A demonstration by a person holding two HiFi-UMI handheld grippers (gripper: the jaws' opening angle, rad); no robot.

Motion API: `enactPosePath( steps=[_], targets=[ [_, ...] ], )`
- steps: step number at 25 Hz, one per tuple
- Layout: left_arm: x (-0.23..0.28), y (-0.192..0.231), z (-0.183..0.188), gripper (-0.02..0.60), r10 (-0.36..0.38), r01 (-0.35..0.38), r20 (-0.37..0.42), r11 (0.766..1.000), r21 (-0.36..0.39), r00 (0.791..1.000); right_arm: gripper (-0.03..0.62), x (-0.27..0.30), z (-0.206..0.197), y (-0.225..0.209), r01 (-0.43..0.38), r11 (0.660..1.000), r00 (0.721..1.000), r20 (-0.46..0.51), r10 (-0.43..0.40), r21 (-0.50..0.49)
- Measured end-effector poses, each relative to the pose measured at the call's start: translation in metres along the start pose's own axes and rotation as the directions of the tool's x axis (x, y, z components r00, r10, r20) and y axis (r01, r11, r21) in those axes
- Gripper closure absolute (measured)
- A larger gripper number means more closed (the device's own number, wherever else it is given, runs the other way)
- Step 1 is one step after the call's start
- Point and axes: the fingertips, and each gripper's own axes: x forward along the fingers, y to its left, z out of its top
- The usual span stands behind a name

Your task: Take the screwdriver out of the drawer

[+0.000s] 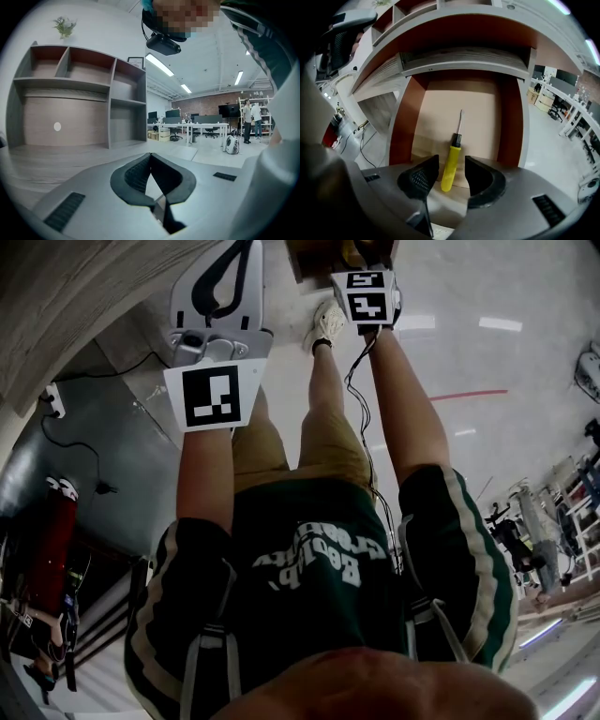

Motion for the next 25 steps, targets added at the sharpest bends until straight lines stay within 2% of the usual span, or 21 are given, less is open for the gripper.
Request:
enactPosePath(
  steps=[3,8,13,17,18,25],
  targets=[
    [0.003,0.003,-0.002,0.565,0.011,-0.011,0.003,1.0,-0.01,1.0,0.408,0.004,-0.001,-0.004,0.008,1.0,1.0,-0.026,-0.008,-0.011],
    [0.006,0.001,-0.003,0.565,0.012,-0.012,0.007,1.0,-0.018,1.0,0.408,0.007,0.007,-0.006,0.011,1.0,1.0,-0.018,-0.012,-0.011],
    [0.004,0.003,-0.005,0.565,0.006,-0.006,0.0,1.0,-0.015,1.0,0.411,0.016,0.006,-0.006,0.026,0.999,0.999,-0.025,-0.025,0.02],
    [0.008,0.007,-0.01,0.565,0.01,-0.01,-0.001,1.0,-0.014,1.0,0.47,0.023,0.008,-0.013,0.049,0.998,0.999,-0.015,-0.049,0.029],
    [0.01,0.008,-0.013,0.565,0.01,-0.01,-0.001,1.0,-0.016,1.0,0.51,0.024,0.007,-0.013,0.049,0.999,0.999,-0.011,-0.049,0.021],
    [0.015,0.006,-0.011,0.565,0.003,-0.003,-0.008,1.0,-0.007,1.0,0.513,0.018,0.017,-0.016,0.026,1.0,0.999,0.021,-0.027,0.005]
  ],
)
